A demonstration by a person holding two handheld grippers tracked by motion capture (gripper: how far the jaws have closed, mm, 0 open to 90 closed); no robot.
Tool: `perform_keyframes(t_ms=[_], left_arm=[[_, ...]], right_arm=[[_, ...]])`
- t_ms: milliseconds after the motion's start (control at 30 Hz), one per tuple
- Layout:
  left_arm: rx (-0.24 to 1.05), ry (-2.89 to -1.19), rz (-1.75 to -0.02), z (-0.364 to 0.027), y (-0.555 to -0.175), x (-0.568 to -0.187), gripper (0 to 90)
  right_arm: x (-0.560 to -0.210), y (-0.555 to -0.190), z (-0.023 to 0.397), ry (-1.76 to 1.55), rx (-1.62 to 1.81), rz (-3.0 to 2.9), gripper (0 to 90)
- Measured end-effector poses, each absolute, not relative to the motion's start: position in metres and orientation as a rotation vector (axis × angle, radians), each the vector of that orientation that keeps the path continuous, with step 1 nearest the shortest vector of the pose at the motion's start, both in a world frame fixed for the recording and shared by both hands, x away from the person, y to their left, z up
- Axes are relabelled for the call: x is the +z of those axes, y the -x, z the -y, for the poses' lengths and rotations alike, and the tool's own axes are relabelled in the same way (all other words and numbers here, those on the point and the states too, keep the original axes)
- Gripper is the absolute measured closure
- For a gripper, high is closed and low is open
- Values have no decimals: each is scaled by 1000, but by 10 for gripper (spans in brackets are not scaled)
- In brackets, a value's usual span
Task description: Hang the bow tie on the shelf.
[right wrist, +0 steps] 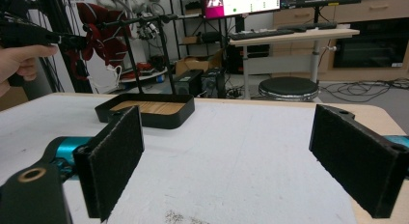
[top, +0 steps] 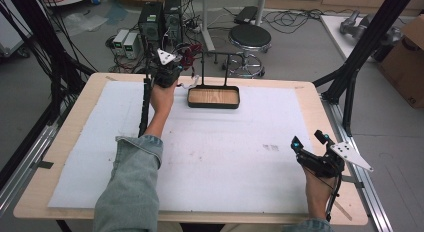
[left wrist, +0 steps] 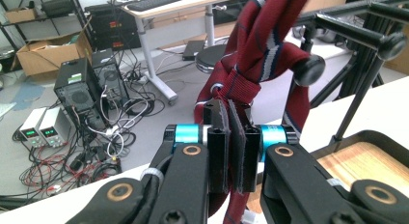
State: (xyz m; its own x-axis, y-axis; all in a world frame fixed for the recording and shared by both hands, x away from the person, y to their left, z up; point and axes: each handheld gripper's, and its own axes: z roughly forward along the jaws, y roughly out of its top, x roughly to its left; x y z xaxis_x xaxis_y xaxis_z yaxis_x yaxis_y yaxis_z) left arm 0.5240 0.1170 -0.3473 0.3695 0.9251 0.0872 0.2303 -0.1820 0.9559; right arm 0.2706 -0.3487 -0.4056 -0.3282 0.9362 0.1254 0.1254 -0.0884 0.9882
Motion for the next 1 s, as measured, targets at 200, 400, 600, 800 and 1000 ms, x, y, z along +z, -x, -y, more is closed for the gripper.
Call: perform_keyframes(t_ms=[200, 400, 600, 800, 1000], left_arm=[[838, -1717, -1061, -115, -528, -355, 859], [794, -1740, -1050, -110, -528, -360, 854], [780, -1742, -1051, -108, -527, -367, 840], [764, -1738, -1046, -112, -527, -369, 758], [777, -1721, -1033, -116, -524, -363, 704]], right_arm=[[-405, -270, 349, -1195, 1501, -1486, 109], [-405, -270, 348, -1197, 1502, -1486, 110], [-404, -270, 348, -1193, 1506, -1486, 110], [-404, -271, 348, -1192, 1508, -1486, 110], [-404, -272, 347, -1187, 1506, -1489, 110]])
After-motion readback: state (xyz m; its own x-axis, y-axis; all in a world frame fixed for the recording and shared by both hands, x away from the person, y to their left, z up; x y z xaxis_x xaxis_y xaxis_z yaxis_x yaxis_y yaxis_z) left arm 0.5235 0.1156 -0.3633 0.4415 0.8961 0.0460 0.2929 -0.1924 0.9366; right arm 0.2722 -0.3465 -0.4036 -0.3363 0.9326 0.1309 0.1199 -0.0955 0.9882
